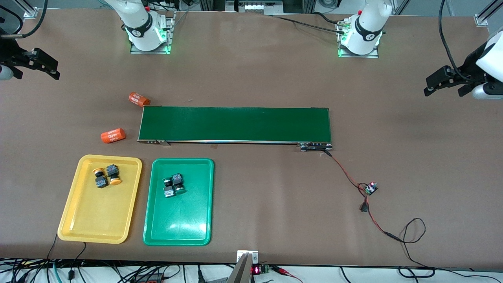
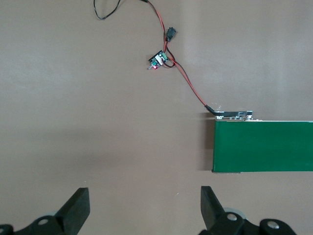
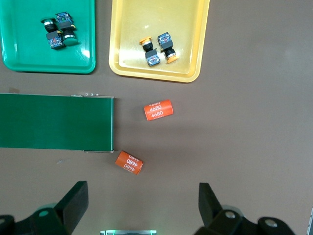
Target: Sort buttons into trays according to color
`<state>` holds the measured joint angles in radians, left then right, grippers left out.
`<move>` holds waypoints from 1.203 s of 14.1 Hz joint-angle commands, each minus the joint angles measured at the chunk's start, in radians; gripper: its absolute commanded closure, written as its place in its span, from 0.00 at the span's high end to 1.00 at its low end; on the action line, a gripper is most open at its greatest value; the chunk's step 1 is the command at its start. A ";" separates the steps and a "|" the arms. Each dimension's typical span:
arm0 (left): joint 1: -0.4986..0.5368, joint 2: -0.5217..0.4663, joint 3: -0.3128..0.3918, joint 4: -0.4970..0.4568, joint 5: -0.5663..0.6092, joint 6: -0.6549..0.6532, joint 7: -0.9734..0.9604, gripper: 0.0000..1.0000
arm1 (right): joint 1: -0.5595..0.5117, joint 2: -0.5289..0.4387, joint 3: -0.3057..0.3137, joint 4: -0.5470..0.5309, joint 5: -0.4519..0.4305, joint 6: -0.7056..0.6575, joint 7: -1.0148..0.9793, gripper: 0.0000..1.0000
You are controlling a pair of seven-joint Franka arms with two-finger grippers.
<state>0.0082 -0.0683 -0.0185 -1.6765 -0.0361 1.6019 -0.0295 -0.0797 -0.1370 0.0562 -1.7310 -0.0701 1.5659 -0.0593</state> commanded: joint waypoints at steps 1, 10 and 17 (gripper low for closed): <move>-0.004 -0.011 -0.003 0.003 0.013 -0.011 0.010 1.00 | -0.008 0.013 0.007 -0.001 0.016 -0.013 -0.020 1.00; -0.002 -0.015 -0.005 0.008 0.012 -0.014 0.008 1.00 | 0.052 0.026 -0.030 0.001 0.027 0.025 -0.048 1.00; 0.000 -0.015 0.003 0.008 0.012 -0.019 0.010 1.00 | 0.058 0.168 -0.039 0.126 0.029 0.039 -0.083 1.00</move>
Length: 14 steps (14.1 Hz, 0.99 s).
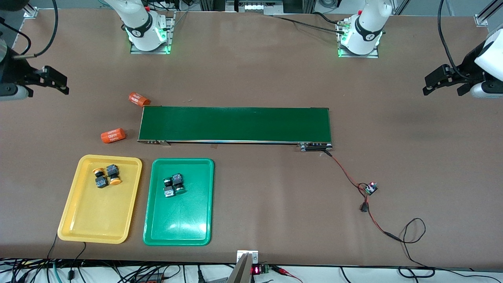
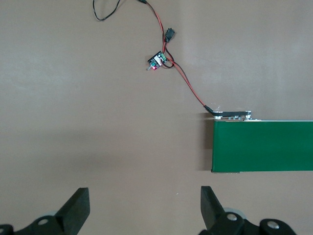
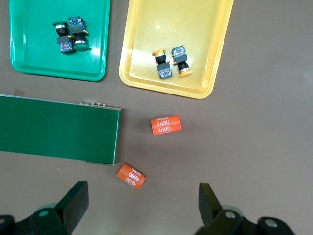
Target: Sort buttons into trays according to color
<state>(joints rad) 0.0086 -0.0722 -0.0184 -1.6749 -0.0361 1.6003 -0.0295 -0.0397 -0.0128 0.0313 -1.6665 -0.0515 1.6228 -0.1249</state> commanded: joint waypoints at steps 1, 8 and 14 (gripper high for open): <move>-0.001 -0.011 0.003 0.006 0.012 -0.017 0.010 1.00 | 0.023 0.057 -0.024 0.065 0.010 -0.020 -0.016 1.00; -0.001 -0.011 0.002 0.006 0.012 -0.017 0.010 1.00 | 0.050 0.048 -0.053 0.067 0.018 -0.018 0.025 1.00; -0.001 -0.011 0.003 0.006 0.013 -0.017 0.010 1.00 | 0.035 0.051 -0.051 0.067 0.016 -0.011 0.045 1.00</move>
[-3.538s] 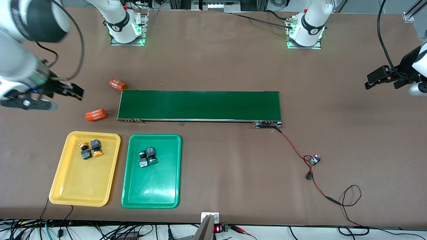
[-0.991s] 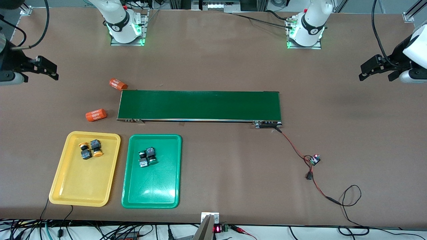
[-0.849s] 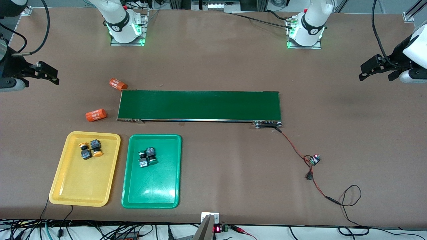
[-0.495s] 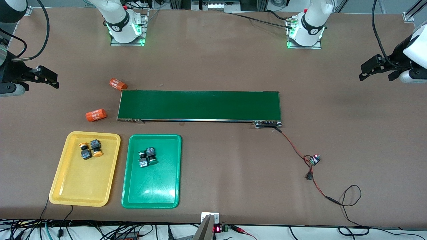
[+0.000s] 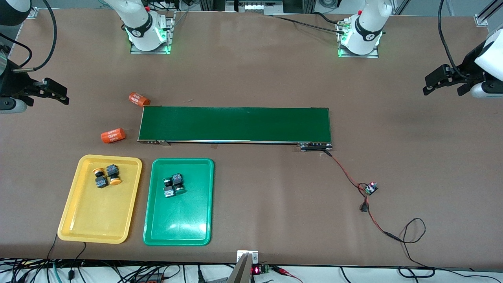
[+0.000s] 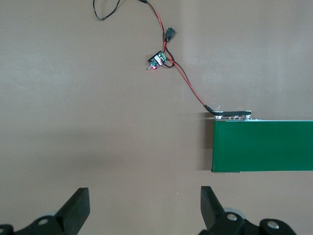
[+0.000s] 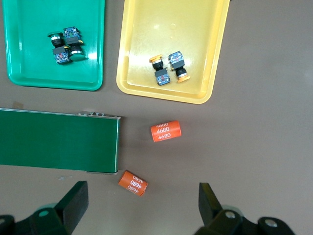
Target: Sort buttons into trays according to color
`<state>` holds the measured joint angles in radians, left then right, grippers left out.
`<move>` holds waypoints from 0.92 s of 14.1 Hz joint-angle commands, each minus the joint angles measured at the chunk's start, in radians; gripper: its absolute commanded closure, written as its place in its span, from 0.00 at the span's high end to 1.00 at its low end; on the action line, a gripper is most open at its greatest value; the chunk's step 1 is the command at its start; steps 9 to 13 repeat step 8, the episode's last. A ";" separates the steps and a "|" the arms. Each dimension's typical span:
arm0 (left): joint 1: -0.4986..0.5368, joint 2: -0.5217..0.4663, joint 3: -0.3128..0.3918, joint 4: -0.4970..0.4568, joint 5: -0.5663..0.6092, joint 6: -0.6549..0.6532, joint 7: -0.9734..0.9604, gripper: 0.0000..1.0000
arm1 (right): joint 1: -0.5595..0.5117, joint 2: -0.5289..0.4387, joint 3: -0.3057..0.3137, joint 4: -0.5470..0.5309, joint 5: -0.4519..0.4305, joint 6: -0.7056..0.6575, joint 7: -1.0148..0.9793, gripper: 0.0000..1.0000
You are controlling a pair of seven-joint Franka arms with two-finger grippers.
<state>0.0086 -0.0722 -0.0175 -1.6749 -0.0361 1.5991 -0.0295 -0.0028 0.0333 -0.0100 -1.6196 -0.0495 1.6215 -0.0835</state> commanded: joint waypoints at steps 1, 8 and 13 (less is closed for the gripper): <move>-0.001 -0.011 0.002 0.006 0.013 -0.016 0.010 1.00 | -0.009 0.005 -0.007 0.020 0.016 -0.009 0.004 1.00; -0.001 -0.011 0.002 0.006 0.013 -0.013 0.010 1.00 | -0.066 0.004 0.074 0.020 0.016 -0.012 0.005 1.00; -0.001 -0.011 0.002 0.006 0.013 -0.013 0.010 1.00 | -0.066 0.004 0.074 0.020 0.016 -0.012 0.005 1.00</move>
